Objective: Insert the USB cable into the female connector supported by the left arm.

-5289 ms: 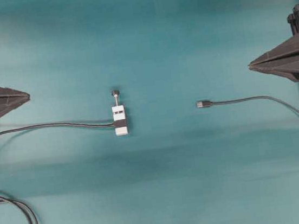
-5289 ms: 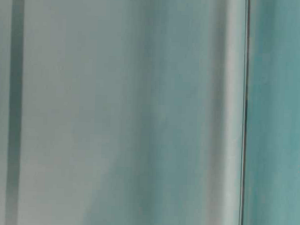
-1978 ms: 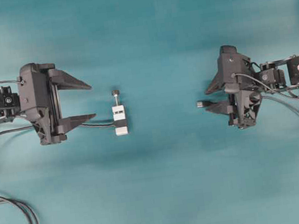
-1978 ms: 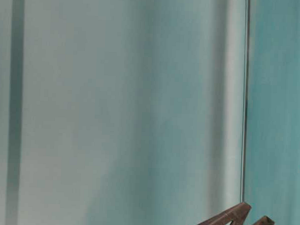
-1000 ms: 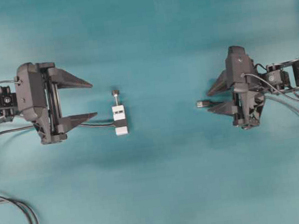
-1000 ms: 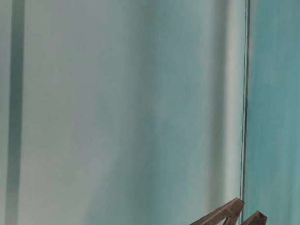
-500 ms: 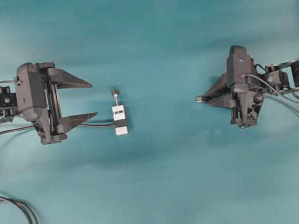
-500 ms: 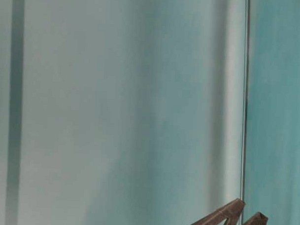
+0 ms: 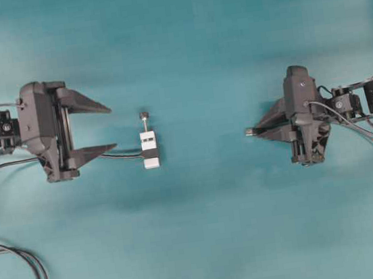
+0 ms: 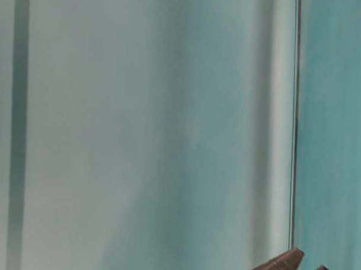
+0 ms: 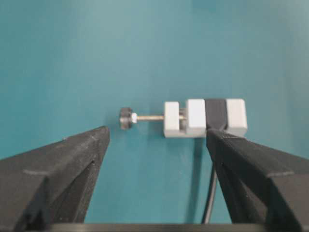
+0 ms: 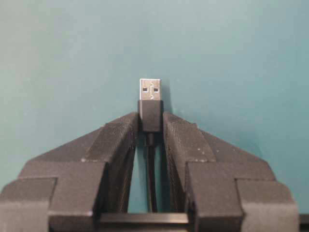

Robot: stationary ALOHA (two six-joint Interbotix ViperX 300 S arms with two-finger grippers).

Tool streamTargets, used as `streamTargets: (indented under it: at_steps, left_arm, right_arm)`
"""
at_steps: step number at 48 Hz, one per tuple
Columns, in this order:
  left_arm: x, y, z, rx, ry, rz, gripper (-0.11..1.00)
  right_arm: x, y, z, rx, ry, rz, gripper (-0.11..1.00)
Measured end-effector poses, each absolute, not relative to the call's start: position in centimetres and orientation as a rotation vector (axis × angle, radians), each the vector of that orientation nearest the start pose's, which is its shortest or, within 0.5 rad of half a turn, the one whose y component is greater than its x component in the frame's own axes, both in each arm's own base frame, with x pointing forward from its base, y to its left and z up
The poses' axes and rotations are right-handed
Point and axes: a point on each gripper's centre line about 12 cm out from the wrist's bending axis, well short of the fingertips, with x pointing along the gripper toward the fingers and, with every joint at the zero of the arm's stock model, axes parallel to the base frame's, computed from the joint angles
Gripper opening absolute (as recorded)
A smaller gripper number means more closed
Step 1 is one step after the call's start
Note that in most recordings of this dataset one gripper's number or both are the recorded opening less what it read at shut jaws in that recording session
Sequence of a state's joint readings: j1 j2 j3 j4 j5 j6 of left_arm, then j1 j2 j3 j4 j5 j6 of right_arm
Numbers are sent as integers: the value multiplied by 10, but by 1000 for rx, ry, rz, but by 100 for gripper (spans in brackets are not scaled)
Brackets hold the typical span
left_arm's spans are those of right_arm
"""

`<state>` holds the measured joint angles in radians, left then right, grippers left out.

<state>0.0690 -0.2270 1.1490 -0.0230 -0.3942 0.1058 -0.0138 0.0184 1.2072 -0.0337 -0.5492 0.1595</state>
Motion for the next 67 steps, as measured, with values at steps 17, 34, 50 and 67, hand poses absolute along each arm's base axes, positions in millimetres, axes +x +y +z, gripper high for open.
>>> streamTargets:
  at_steps: [17,34,50,67]
  left_arm:
    - [271,16,132,69,538,39,93]
    - [272,8,132,78,536,9,93]
    - [273,4,127,67,547,-2,93]
    - [279,-7,104,27,540,-22,93]
  right_arm:
    - [256,-1,66,125,722,-38,22]
    - [267,-2,68,19,838,-6,22]
    - [283,-6,80,-52,842,14,22]
    - [293,-16,95,-43,711,-18,22]
